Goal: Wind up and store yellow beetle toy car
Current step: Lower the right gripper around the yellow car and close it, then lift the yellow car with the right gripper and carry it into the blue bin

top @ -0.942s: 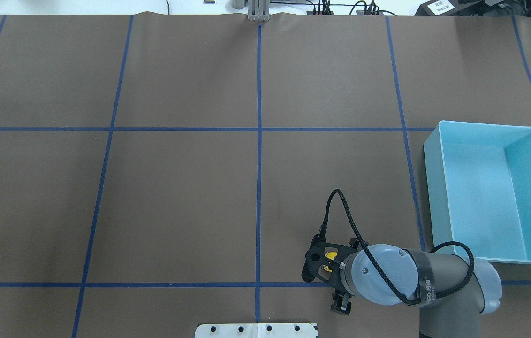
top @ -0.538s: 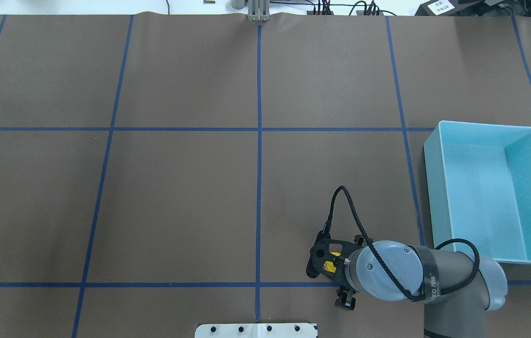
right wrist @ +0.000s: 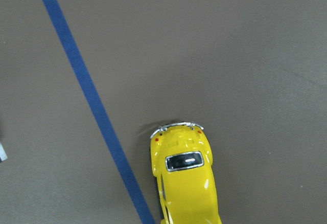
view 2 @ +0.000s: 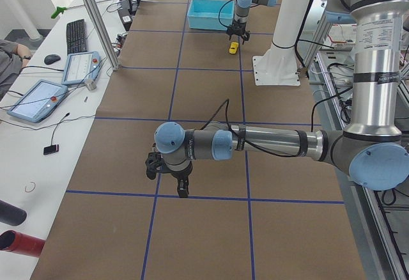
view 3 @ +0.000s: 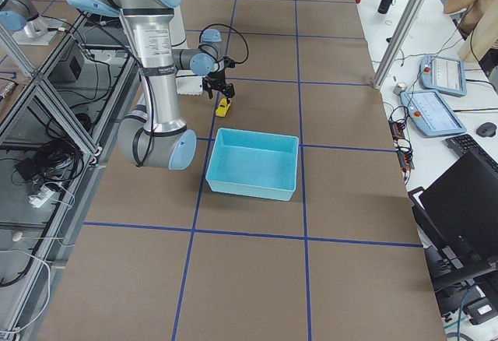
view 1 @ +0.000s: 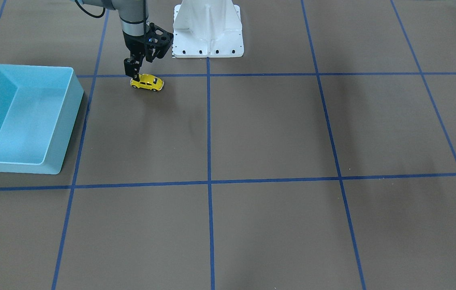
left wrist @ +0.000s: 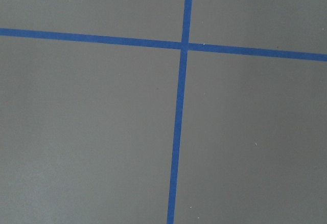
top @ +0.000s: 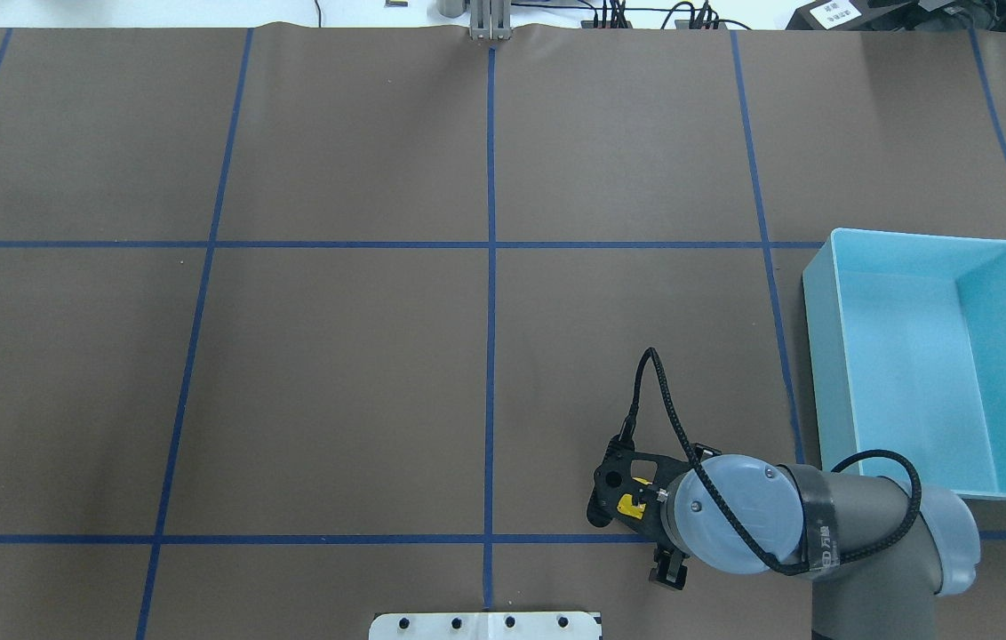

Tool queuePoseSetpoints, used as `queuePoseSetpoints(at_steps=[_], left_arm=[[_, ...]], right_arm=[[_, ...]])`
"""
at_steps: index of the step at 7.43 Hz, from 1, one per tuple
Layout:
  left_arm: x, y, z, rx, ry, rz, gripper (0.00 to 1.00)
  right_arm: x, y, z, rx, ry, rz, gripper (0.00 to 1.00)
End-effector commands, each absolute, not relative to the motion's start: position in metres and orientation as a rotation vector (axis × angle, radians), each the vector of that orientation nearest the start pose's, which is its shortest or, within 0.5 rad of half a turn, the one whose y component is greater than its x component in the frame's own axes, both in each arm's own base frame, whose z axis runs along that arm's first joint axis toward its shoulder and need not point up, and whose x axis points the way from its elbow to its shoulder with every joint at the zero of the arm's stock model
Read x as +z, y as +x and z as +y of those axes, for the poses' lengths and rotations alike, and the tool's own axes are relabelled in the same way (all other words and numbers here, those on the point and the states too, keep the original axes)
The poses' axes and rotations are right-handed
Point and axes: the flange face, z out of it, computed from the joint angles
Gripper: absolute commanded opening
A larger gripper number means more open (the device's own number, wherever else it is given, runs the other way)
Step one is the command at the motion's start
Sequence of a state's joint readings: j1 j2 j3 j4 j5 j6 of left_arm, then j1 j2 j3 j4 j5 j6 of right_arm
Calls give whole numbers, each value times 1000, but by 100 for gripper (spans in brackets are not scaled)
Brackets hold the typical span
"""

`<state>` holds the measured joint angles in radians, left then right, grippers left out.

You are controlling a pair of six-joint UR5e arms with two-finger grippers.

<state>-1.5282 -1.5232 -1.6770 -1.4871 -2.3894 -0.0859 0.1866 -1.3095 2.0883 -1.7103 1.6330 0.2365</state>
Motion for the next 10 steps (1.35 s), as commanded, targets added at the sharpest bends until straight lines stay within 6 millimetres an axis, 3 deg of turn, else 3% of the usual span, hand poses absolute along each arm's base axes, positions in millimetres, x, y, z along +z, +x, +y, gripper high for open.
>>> queuePoseSetpoints(at_steps=[1,4,5,6,7,8,9,10], left_arm=[[636,-40,-471,-51,-81,814,100],[641,-40,-471,-55,-89,814,100],[641,-40,-471,-55,-89,814,100],[641,-40,-471,-55,-89,814,100],[642,-39,-471,-54,-91,813,100],[641,-39,-471,-53,-90,813,100],[639,-39,-472,-54,-88,815,100],[639,-38,-472,-54,-88,815,100]], right_arm=[[328,-515,-223,-1136,426,-527,99],[337,-521,-231,-1126,437,-529,96],[336,-519,-234,-1136,446,-531,72],[338,-523,-232,-1140,441,-529,20],[333,-519,-234,-1134,444,-543,0],[328,-514,-234,-1129,447,-555,0],[327,-499,-249,-1110,416,-582,0],[332,-461,-285,-1052,359,-629,0]])
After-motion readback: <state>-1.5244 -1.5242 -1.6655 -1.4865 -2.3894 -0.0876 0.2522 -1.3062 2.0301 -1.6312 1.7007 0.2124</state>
